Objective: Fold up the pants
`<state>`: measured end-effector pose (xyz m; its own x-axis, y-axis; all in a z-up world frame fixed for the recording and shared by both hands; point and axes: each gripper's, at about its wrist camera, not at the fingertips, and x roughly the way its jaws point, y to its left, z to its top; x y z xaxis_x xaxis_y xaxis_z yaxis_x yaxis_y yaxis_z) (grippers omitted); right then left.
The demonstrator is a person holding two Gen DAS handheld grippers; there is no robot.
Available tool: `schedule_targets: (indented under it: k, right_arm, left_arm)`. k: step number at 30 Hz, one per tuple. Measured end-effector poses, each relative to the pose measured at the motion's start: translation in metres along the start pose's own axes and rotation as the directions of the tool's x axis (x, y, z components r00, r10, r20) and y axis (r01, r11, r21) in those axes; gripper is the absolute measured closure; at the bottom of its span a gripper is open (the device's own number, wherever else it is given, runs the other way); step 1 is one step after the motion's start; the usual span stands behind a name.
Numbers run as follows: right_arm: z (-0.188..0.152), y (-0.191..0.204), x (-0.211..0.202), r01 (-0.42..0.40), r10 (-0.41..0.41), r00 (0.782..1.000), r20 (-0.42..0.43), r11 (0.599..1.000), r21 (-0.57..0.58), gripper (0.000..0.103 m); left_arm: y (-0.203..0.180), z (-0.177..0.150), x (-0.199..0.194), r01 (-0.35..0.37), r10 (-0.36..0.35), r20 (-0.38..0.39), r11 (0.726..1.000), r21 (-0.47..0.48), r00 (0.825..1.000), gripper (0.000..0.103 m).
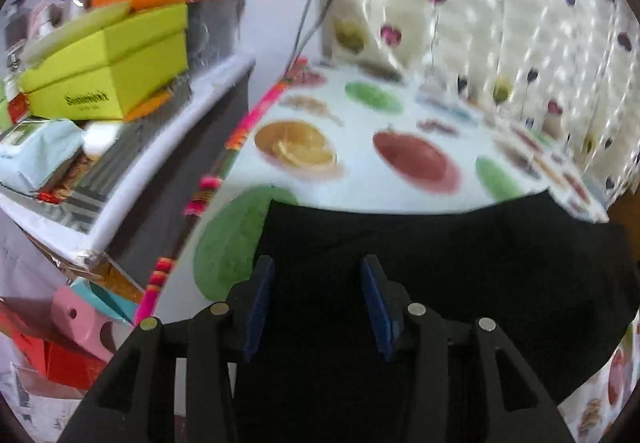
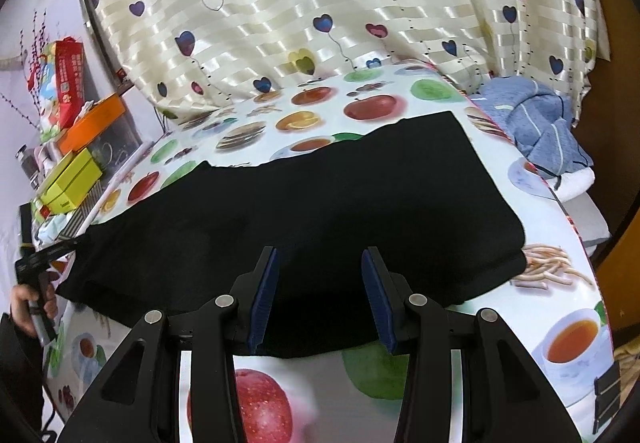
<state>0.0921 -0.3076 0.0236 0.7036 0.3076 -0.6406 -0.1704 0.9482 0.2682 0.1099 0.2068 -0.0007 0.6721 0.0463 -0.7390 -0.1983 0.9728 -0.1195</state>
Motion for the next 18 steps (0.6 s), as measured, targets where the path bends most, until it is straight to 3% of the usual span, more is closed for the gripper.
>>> schedule_targets:
  k: [3, 8, 12, 18]
  right_arm:
    - [0.001, 0.003, 0.004, 0.002, -0.002, 1.000, -0.006, 1.000, -0.001, 0.059]
    - [0.000, 0.006, 0.012, -0.006, 0.006, 1.000, -0.019, 1.000, 0.013, 0.059]
    - [0.000, 0.012, 0.010, -0.014, 0.014, 1.000, -0.018, 1.000, -0.003, 0.059]
    - [0.002, 0.011, 0.008, -0.010, 0.010, 1.000, -0.007, 1.000, 0.001, 0.059]
  left_arm:
    - [-0.007, -0.001, 0.000, -0.029, 0.029, -0.003, 0.999, 0.044, 1.000, 0.056]
    - [-0.024, -0.003, 0.000, -0.061, 0.063, -0.008, 0.987, 0.151, 0.998, 0.094]
    - [-0.028, -0.001, -0.008, -0.080, 0.076, 0.024, 0.979, 0.188, 0.997, 0.097]
    - [-0.028, 0.029, -0.023, -0.097, 0.077, 0.113, 0.977, 0.189, 0.991, 0.096]
